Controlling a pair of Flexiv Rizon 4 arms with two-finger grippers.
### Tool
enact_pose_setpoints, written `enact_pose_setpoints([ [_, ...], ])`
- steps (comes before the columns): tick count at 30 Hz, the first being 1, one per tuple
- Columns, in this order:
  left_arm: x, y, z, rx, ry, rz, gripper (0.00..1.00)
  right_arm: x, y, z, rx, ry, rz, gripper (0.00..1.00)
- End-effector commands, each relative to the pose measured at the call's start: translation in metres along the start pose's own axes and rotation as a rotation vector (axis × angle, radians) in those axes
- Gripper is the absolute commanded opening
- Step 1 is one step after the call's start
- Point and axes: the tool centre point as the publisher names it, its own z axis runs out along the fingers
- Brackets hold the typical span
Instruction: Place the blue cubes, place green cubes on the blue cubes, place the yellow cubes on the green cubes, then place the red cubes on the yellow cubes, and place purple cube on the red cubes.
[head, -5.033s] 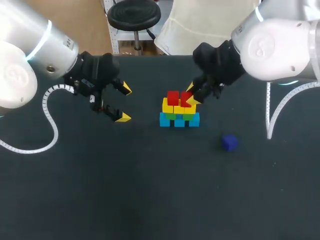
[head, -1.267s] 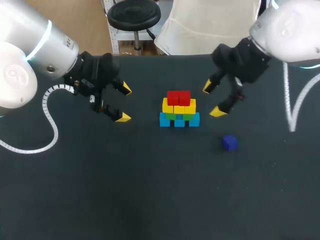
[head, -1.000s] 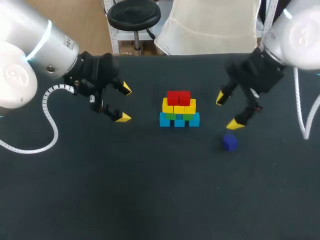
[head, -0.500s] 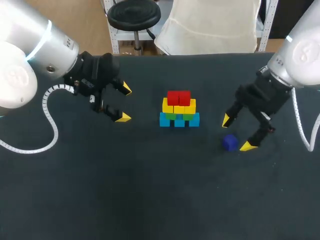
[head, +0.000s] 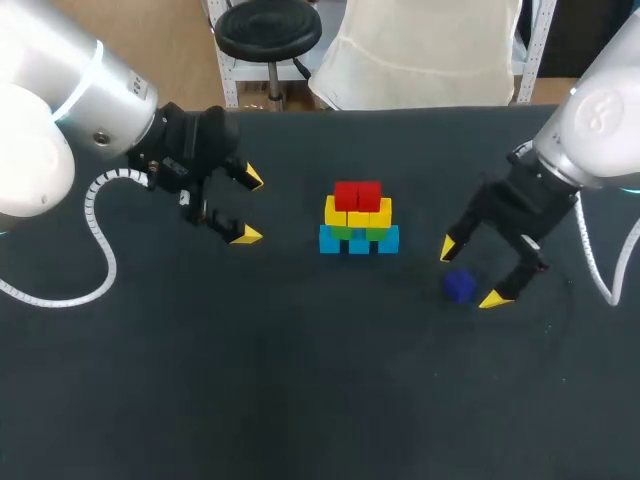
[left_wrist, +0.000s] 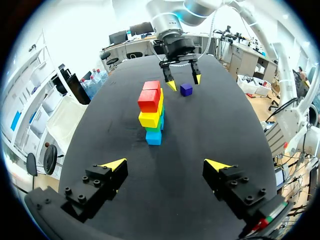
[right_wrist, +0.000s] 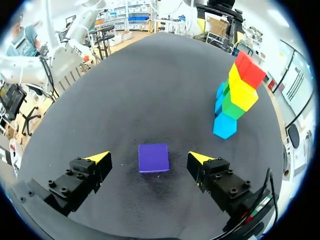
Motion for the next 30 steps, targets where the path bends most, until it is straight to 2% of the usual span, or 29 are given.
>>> enact_pose_setpoints([
  [1,0.001,0.0,0.0,0.001,-0.002,0.002,1.0,0.002,-0.002,0.0,0.0,-0.007,-0.011,0.79],
  [2,0.001,0.0,0.0,0.001,-0.002,0.002,1.0,0.002,-0.002,0.0,0.0,-0.008,-0.016,0.68],
  [4,0.001,0.0,0.0,0.001,-0.002,0.002,1.0,0.004,-0.003,-0.001,0.0,-0.008,-0.021,0.65],
  [5,0.001,0.0,0.0,0.001,-0.002,0.002,1.0,0.004,-0.003,-0.001,0.001,-0.009,-0.024,0.6],
  [6,0.001,0.0,0.0,0.001,-0.002,0.002,1.0,0.004,-0.003,-0.001,0.0,-0.01,-0.029,0.48],
  [11,0.001,0.0,0.0,0.001,-0.002,0.002,1.0,0.005,-0.005,-0.001,-0.004,-0.006,-0.038,0.35],
  [15,0.001,0.0,0.0,0.001,-0.002,0.002,1.0,0.005,-0.005,0.0,0.0,-0.006,-0.038,0.0],
  [19,0.001,0.0,0.0,0.001,-0.002,0.002,1.0,0.006,-0.006,-0.003,0.026,-0.029,0.013,0.0],
  [22,0.001,0.0,0.0,0.001,-0.002,0.002,1.0,0.003,-0.009,-0.012,0.07,-0.07,0.113,0.0],
  [24,0.001,0.0,0.0,0.001,-0.002,0.002,1.0,-0.001,-0.011,-0.02,0.118,-0.08,0.159,0.0],
  [28,0.001,0.0,0.0,0.001,-0.002,0.002,1.0,-0.009,-0.023,-0.041,0.199,-0.074,0.347,0.0],
  [30,0.001,0.0,0.0,0.001,-0.002,0.002,1.0,-0.016,-0.027,-0.051,0.251,-0.086,0.344,0.0],
])
